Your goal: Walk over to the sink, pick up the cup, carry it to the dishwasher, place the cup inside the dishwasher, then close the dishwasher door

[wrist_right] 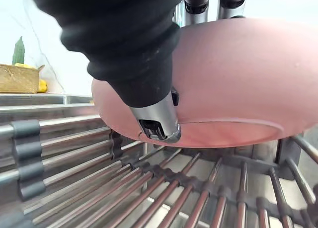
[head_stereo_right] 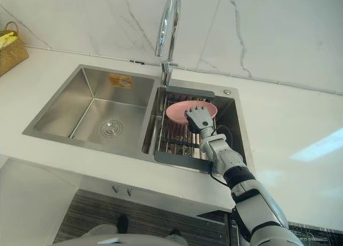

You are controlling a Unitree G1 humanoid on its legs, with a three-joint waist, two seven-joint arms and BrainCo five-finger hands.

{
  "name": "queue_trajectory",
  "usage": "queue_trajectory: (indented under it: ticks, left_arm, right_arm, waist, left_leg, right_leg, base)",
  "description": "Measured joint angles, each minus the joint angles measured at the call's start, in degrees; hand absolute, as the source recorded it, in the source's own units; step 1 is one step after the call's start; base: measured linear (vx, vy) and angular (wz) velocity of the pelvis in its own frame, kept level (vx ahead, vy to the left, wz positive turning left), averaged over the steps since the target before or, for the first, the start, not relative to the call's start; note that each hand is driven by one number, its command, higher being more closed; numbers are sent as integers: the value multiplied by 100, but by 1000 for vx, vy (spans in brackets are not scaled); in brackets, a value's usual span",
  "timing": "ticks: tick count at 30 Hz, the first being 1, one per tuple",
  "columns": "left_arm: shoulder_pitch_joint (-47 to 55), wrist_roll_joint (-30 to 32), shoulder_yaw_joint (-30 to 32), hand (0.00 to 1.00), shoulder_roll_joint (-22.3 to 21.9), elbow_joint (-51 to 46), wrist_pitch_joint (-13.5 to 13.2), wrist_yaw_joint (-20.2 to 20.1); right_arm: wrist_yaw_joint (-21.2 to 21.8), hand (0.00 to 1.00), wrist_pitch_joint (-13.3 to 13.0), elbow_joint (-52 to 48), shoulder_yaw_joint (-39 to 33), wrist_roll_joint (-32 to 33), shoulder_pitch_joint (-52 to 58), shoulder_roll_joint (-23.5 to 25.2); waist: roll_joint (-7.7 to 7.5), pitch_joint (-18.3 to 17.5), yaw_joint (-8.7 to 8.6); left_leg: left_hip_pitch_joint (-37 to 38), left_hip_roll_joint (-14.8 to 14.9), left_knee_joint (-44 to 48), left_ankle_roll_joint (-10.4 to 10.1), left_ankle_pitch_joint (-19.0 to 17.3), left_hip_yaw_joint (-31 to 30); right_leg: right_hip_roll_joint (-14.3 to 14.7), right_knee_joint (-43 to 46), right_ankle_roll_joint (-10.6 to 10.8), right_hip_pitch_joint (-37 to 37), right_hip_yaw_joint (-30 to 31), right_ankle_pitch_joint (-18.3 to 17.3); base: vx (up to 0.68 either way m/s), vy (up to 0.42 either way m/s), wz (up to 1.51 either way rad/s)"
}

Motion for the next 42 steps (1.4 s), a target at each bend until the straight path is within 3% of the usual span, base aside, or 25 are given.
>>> queue_trajectory:
  ticks: [7,11,16,22,27,32,35,39,42]
  left_arm:
    - [66,12,6,0,-7,-9,5,5]
    - [66,19,8,0,-9,-12,4,5]
    - [100,104,8,0,38,-7,12,18]
    - [101,231,6,0,71,-6,83,98]
    - [209,247,-2,0,93,27,128,147]
    - [200,247,-115,0,120,228,262,227]
    - [208,230,-119,0,114,236,362,274]
    - [191,230,-112,0,149,247,432,275]
    - [184,230,-106,0,203,314,516,337]
  right_arm:
    - [102,100,38,-727,-129,4,2,-286]
    - [194,100,130,-1445,-704,9,1,-515]
    - [541,100,156,-2185,-792,111,13,-752]
    - [725,100,272,-3228,-1853,472,529,-755]
    - [694,100,323,-3596,-2629,589,1319,-805]
    - [411,100,315,-3634,-3215,734,2160,-987]
    - [280,100,237,-3732,-3425,776,2494,-985]
    - [141,100,203,-3734,-3508,776,2799,-984]
    - [81,100,230,-3728,-3683,785,3215,-978]
  waist:
    - [-10,6,-126]
    - [-19,4,-140]
    - [-145,-52,-241]
    - [-236,-68,-322]
    - [-369,-192,-509]
    - [-409,-287,-772]
    - [-401,-330,-798]
    - [-384,-373,-805]
    - [-402,-407,-999]
  left_leg:
    - [34,19,0,3,-33,213]
    - [55,24,0,2,-70,362]
    - [137,60,1,5,-111,567]
    - [322,91,4,-7,-167,904]
    - [437,139,2,-30,-288,1351]
    - [539,64,2,4,-395,1788]
    - [634,25,7,25,-459,2174]
    - [709,-10,40,40,-544,2688]
    - [653,12,42,-18,-659,2932]
  right_leg:
    - [13,-13,-12,-72,259,44]
    - [15,-13,-15,-139,431,74]
    - [40,-13,-20,-177,607,80]
    - [77,-12,-39,-220,934,147]
    - [128,23,-48,-342,1364,145]
    - [71,218,-27,-622,1738,78]
    - [-30,328,-21,-826,1689,84]
    - [-209,485,-224,-1099,1224,196]
    - [-251,678,-470,-1256,966,131]
  base:
    - [-2,14,-16]
    - [6,19,-19]
    - [18,7,-21]
    - [21,5,-25]
    - [-43,2,-47]
    - [-38,51,-47]
    - [17,83,-64]
    - [37,105,-86]
    - [33,65,-46]
